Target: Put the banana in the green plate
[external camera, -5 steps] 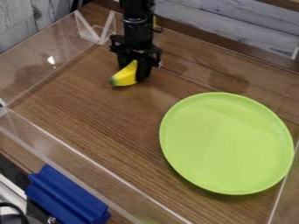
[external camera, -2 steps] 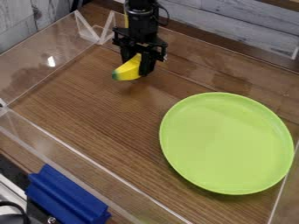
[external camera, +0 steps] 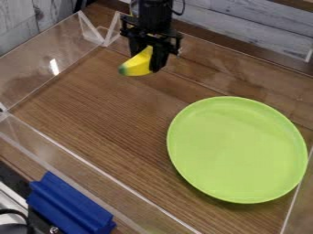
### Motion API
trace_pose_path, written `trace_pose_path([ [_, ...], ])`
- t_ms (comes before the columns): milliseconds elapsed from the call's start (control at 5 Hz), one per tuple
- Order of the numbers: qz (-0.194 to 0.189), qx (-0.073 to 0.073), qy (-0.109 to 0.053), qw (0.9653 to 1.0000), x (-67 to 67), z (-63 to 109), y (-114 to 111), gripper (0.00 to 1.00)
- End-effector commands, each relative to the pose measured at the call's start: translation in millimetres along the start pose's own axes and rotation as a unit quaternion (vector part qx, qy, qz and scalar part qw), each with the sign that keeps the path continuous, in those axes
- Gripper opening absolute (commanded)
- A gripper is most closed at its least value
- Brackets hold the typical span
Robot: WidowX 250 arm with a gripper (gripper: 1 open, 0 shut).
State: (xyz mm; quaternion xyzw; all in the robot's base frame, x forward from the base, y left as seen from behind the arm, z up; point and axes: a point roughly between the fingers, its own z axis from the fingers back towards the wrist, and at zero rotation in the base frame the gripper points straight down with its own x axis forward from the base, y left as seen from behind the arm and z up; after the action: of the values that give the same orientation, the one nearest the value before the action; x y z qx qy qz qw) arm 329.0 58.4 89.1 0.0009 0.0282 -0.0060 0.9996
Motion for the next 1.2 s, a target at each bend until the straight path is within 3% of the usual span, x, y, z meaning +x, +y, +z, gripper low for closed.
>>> trace_pose_path([
  [0,-0.003,0.008,-0.037,0.9993,-10.3,32.4,-16.1,0.00],
  [400,-0.021,0.005,-0.045,0.9987,-40.1,54.0,-54.5,0.00],
  [1000,-0.035,-0.002,-0.046,0.9983,-84.6,64.8,-114.4,0.00],
])
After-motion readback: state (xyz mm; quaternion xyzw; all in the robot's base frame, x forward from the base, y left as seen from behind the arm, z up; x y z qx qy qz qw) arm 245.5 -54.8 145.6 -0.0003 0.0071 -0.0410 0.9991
